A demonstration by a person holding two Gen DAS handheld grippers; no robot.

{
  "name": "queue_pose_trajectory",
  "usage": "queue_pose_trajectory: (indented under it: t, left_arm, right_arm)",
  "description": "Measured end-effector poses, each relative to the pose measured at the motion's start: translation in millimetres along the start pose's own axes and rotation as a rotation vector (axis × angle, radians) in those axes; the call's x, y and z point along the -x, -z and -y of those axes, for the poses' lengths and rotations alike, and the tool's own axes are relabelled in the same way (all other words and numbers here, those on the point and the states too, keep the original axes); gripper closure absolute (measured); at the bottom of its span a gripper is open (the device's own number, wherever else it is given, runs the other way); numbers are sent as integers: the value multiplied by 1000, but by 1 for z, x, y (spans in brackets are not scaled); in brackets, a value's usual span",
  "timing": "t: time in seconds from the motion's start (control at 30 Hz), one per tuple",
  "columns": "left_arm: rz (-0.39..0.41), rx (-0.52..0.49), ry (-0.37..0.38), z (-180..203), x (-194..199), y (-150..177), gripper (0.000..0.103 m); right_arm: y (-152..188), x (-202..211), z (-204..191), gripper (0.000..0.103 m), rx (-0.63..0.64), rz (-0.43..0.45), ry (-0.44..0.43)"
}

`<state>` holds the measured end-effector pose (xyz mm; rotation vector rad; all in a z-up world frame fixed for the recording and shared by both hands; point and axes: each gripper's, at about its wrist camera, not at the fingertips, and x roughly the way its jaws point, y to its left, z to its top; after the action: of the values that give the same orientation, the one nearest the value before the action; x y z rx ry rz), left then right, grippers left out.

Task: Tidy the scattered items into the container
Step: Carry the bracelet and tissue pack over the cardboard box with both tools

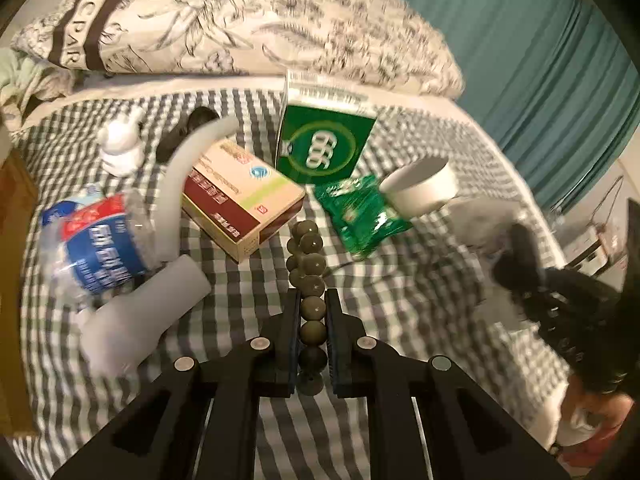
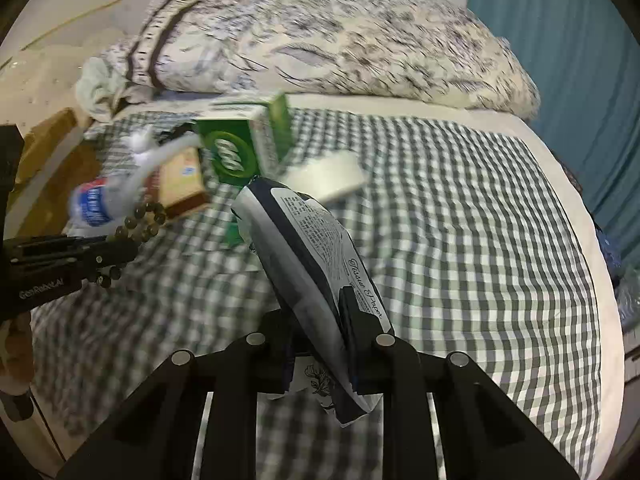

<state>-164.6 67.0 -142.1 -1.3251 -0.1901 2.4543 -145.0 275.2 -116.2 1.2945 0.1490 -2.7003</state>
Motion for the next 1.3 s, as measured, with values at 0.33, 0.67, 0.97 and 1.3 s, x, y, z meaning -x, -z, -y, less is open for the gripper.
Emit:
queue_pose_trajectory:
  t: [0.33,0.67,0.97,1.3]
  left_arm:
    - [97,-32,-61,7,78,3,92]
    - [166,-1,-103,-6,136,19,92]
    - [238,58,-153,-31,189,22,92]
    - [283,135,-229,-86,240,21,92]
  right_arm:
    - [-9,51,-47,84,20,33,-74]
    - [-10,113,-87,84,83,122,-98]
    - [-16,144,-128,84,131,175,-148]
    - [-42,150,-189,84,188,206,-238]
